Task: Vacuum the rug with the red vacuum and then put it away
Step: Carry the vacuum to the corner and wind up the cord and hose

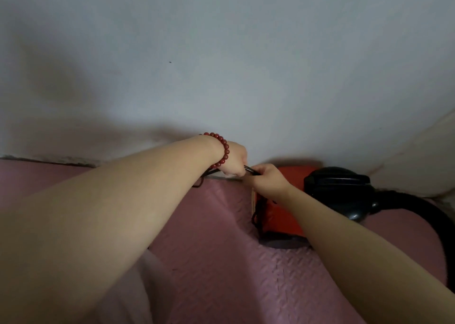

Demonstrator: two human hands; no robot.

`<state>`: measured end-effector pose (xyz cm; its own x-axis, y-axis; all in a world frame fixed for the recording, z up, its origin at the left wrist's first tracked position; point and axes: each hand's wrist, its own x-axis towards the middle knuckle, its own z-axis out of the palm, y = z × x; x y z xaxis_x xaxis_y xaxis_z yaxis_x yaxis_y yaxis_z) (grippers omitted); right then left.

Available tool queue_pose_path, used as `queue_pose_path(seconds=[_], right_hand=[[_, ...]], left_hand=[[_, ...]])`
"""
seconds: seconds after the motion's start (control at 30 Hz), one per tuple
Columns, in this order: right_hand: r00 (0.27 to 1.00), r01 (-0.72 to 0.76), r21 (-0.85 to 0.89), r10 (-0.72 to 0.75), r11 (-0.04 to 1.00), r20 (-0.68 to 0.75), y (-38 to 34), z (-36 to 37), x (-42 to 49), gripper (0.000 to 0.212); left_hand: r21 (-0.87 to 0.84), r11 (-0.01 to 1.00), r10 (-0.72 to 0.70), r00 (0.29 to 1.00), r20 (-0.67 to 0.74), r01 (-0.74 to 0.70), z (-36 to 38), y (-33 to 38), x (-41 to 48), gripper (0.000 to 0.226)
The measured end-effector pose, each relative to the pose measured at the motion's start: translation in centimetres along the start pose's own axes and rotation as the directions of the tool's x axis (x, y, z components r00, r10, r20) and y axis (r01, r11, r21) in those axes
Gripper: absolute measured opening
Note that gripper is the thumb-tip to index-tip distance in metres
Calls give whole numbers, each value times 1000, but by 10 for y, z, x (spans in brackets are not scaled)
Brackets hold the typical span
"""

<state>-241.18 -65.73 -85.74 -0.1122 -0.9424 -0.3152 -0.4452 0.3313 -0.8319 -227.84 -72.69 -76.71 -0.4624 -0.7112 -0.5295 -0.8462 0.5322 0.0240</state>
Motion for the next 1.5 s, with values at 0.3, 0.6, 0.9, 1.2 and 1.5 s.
queue_pose_path(seconds=[0.3, 0.6, 0.9, 1.2, 1.5], right_hand=[[998, 54, -3, -54, 999, -43, -21, -16, 6, 30], [962, 175, -97, -191, 980, -194, -38, -20, 2, 41], [945, 232, -27, -232, 972, -230, -59, -28, -59, 33], [920, 126, -45, -133, 991, -368, -90, -41, -88, 38], [857, 180, 648, 206, 740, -472, -90, -20, -77, 46]], left_hand=[[-209, 975, -51, 994, 100, 71, 10, -11, 14, 29], [-535, 839, 106, 994, -23, -102, -12, 11, -1, 13], [-518, 849, 45, 992, -121, -102, -19, 26, -51, 29], [-455, 827, 223, 935, -275, -331, -43, 12, -75, 19], [-513, 774, 213, 916, -340, -370, -49, 11, -60, 20]])
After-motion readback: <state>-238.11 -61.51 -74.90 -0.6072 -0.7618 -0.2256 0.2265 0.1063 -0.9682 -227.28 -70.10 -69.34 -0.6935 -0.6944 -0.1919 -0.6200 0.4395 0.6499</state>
